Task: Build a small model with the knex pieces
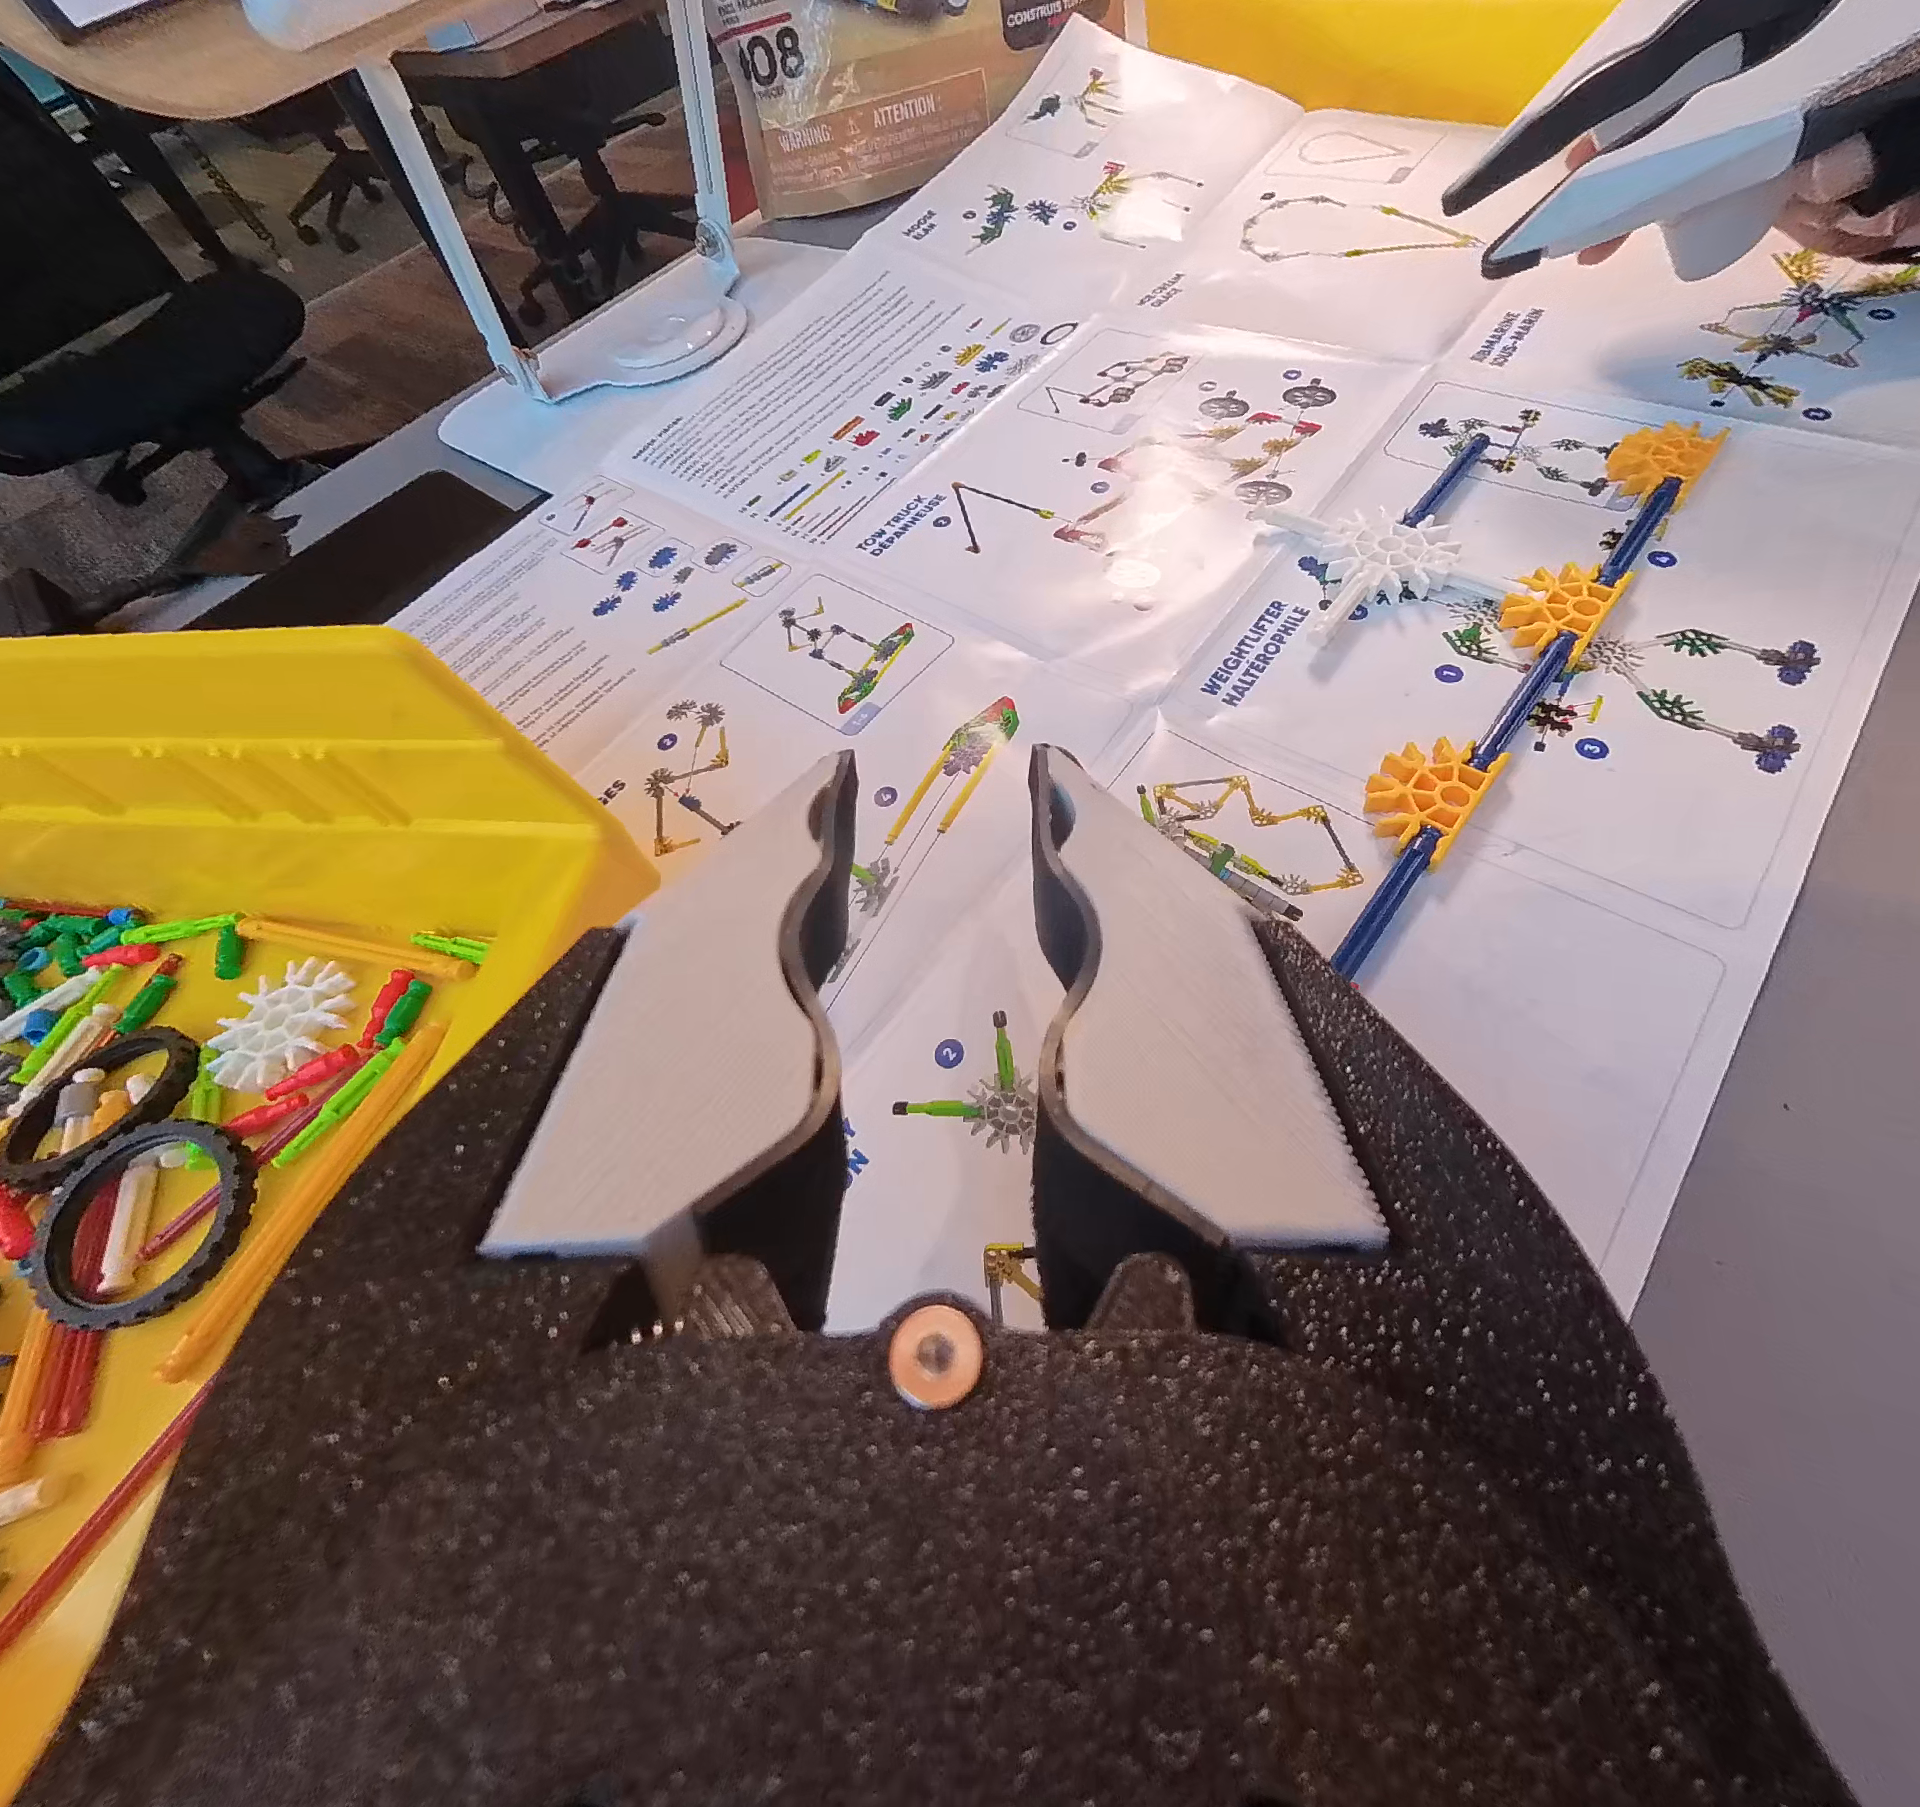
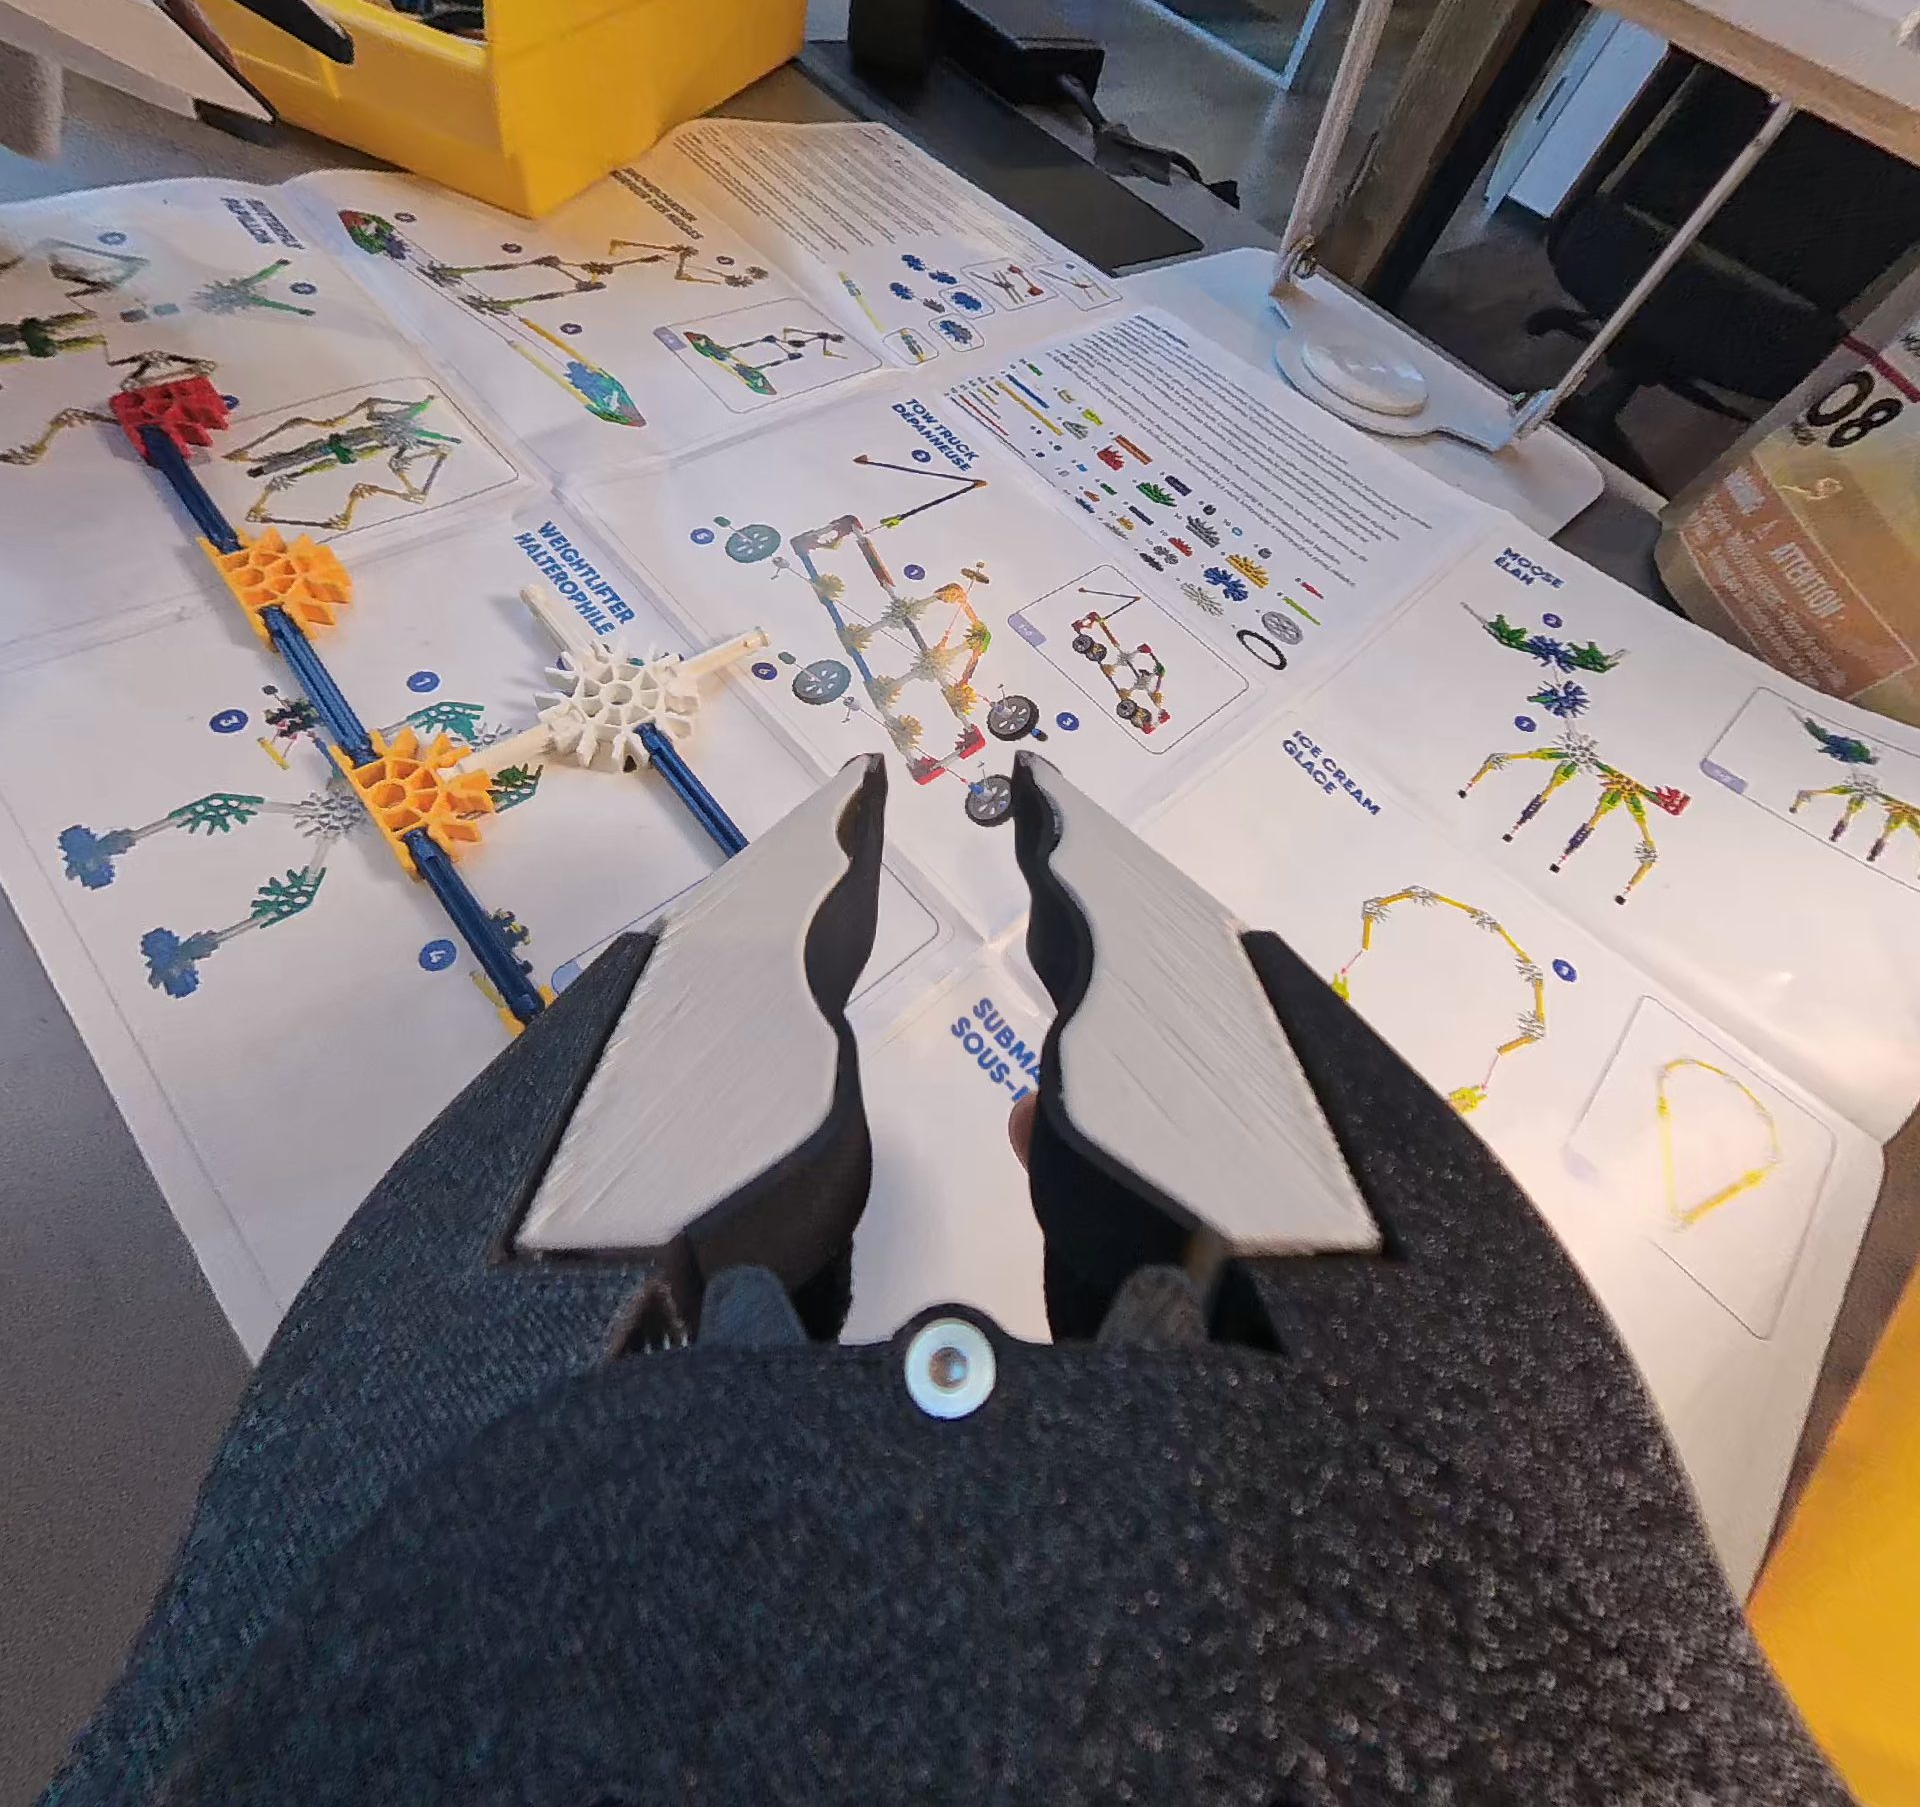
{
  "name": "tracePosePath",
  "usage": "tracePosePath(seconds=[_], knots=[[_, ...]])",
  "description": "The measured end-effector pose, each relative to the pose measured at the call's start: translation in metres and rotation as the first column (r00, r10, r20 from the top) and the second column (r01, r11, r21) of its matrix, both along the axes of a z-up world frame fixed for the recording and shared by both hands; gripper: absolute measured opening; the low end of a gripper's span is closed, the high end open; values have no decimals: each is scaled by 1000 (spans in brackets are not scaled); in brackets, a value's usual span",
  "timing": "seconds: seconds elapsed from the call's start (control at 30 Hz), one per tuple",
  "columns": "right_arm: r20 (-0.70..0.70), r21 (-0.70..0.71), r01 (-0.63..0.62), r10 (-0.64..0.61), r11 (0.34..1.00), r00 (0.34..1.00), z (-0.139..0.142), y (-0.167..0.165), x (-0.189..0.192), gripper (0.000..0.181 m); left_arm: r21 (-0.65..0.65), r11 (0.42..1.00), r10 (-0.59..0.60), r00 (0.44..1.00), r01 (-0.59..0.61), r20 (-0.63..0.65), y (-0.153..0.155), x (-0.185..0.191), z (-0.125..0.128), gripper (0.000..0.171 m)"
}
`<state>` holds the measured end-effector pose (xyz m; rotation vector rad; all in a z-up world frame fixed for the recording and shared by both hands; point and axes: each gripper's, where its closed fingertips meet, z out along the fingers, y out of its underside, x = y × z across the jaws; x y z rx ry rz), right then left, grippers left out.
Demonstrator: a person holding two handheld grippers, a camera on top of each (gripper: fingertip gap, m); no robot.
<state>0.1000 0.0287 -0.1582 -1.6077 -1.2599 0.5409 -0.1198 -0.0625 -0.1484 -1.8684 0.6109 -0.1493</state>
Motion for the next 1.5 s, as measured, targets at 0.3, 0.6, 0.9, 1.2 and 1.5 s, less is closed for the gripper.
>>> tracePosePath(seconds=[0.3, 0.6, 0.9, 1.2, 1.5], knots=[[54, -71, -5, 9, 997, 998, -11, -11, -8, 23, -12, 1000, 0, 1000, 0, -3, 0, 0, -4, 31], [87, -99, 41, -33, 994, 996, -20, -3, 1, 21, -25, 1000, 1, 1000, 0, 7, 1, -1, -5, 29], [99, -105, 43, -33, 993, 995, -24, -1, 2, 21, -29, 1000, 5, 1000, -5, 13, 1, -2, -6, 28], [103, -106, 45, -34, 993, 994, -26, -1, 2, 21, -29, 1000, 7, 1000, -6, 12, 1, -2, -6, 28], [105, -101, 48, -37, 994, 994, -26, 0, 3, 19, -26, 1000, 12, 1000, -12, 12, 1, -3, -5, 25]])
